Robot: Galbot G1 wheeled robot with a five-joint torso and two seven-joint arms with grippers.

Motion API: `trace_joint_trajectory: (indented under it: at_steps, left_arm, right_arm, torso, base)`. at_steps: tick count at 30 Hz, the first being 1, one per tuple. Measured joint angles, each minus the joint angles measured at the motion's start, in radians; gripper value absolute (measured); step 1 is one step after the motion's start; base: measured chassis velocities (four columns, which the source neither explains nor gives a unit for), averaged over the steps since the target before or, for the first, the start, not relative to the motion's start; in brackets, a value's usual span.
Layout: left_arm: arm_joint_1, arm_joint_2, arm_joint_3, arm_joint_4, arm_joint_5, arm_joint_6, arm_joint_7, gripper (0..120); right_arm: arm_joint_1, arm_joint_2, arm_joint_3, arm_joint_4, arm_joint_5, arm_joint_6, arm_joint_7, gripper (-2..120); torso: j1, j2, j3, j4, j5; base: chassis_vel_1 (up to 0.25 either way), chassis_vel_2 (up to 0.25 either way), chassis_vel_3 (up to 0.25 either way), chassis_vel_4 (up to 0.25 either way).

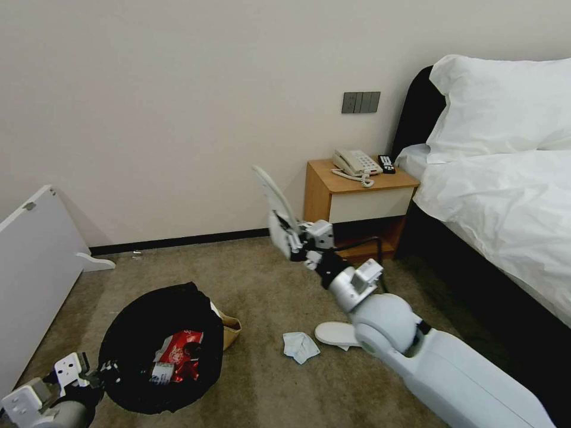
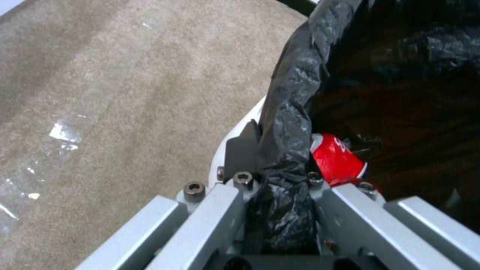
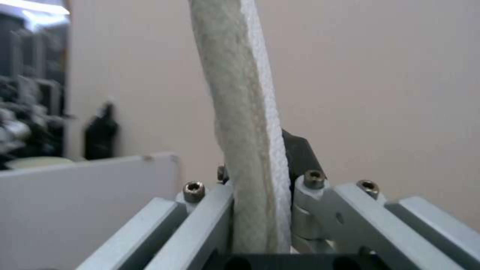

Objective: Pick up the trash bin, then pick up the garbage from the floor and place it into the trash bin.

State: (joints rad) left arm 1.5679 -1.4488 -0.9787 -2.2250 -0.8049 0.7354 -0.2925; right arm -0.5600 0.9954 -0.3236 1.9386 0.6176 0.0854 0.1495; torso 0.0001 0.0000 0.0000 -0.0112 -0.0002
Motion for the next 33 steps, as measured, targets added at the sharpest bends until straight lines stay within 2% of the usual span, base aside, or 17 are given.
trace_joint_trajectory:
  at_steps: [2,5,9,18,33]
  left_arm:
    - [0.0,0.001,0.003,0.0,0.0,0.0,-0.001,2]
    - [-0.002,0.005,0.016,0.0,0.001,0.0,-0.003,2]
    - [-0.004,0.007,0.022,0.0,0.002,0.0,-0.005,2]
    - [-0.008,0.019,0.04,0.002,0.001,0.0,-0.01,2]
    - [-0.004,0.029,0.045,-0.008,-0.002,0.0,-0.011,2]
  right_arm:
    - [0.017,0.015,-0.028,-0.012,0.01,0.021,-0.006,2]
    - [0.068,0.077,-0.12,-0.058,0.04,0.075,-0.016,2]
    - [0.085,0.103,-0.156,-0.071,0.056,0.083,-0.024,2]
    - [0.145,0.215,-0.308,-0.133,0.113,0.145,-0.055,2]
    - [0.18,0.276,-0.454,-0.225,0.122,0.19,-0.08,2]
  torso:
    - [0.0,0.0,0.0,0.0,0.0]
    - [0.0,0.0,0.0,0.0003,0.0]
    - [0.0,0.0,0.0,0.0,-0.0001]
    - [0.0,0.0,0.0,0.0001,0.0]
    - [0.0,0.0,0.0,0.0,0.0]
  base:
    - [0.0,0.0,0.0,0.0]
    - [0.0,0.0,0.0,0.0]
    - [0.0,0.0,0.0,0.0]
    - [0.0,0.0,0.0,0.0]
    - [0.0,0.0,0.0,0.0]
